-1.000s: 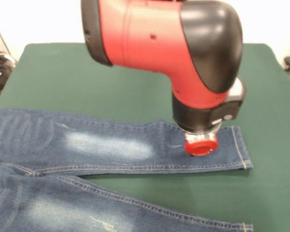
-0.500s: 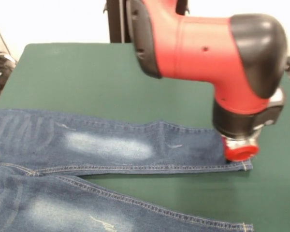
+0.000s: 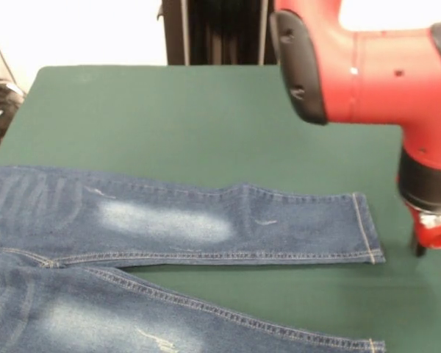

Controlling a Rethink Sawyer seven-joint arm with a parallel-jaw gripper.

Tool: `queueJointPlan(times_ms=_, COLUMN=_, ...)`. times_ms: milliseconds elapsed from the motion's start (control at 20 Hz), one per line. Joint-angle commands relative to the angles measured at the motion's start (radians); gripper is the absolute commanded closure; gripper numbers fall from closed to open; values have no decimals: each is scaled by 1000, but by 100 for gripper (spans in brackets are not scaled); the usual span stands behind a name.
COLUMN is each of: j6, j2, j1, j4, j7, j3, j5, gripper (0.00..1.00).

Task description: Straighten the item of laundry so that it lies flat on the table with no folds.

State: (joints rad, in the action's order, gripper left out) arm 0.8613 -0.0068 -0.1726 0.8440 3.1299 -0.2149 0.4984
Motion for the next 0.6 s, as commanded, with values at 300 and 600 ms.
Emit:
queueJointPlan(times_ms=300, j6=-26, j2=-15, j1=-10, j4=157, j7=281, j3=-9, j5=36, gripper=100)
queueJointPlan(times_ms=600, j6=107, j2=-125, j1=15, j4=186, j7=243, j3=-32, j5=25, gripper=100)
